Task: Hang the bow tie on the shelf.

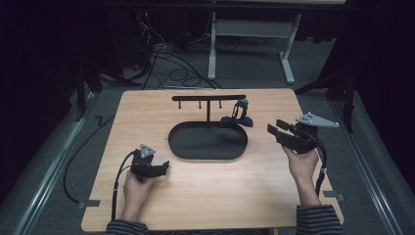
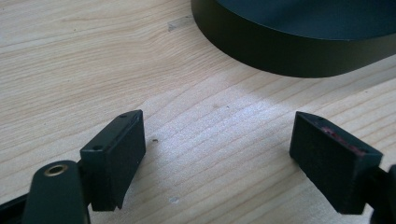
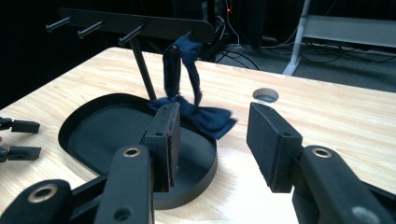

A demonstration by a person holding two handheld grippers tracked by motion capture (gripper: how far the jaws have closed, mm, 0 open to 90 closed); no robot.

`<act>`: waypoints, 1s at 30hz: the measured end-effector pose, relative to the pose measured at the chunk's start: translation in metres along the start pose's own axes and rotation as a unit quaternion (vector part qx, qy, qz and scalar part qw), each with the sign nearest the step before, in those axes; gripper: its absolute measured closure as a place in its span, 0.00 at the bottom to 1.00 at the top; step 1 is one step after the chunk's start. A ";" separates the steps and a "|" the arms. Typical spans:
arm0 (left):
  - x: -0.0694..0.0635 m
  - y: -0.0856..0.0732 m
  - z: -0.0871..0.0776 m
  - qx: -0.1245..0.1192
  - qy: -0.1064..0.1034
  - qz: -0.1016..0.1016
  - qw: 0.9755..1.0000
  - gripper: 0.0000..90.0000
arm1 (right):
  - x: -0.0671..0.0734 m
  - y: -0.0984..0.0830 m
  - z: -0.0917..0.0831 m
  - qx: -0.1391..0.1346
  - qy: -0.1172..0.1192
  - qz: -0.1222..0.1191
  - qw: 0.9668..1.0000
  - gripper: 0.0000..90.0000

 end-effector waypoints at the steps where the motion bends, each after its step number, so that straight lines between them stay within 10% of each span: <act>1: 0.000 0.000 0.000 0.000 0.000 0.000 1.000 0.21 | -0.001 -0.001 -0.001 0.000 0.001 0.002 1.000 0.62; 30: 0.000 0.000 0.000 0.000 0.001 0.000 1.000 0.21 | -0.013 -0.026 -0.016 -0.002 -0.003 0.019 1.000 0.62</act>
Point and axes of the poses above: each handheld gripper's, and its own axes: z roughly forward along the jaws, y roughly out of its top, x roughly to its left, the point moved 8 cm from there along z, roughly forward along the jaws, and after that the axes turned 14 degrees about z, right-handed, at the moved point
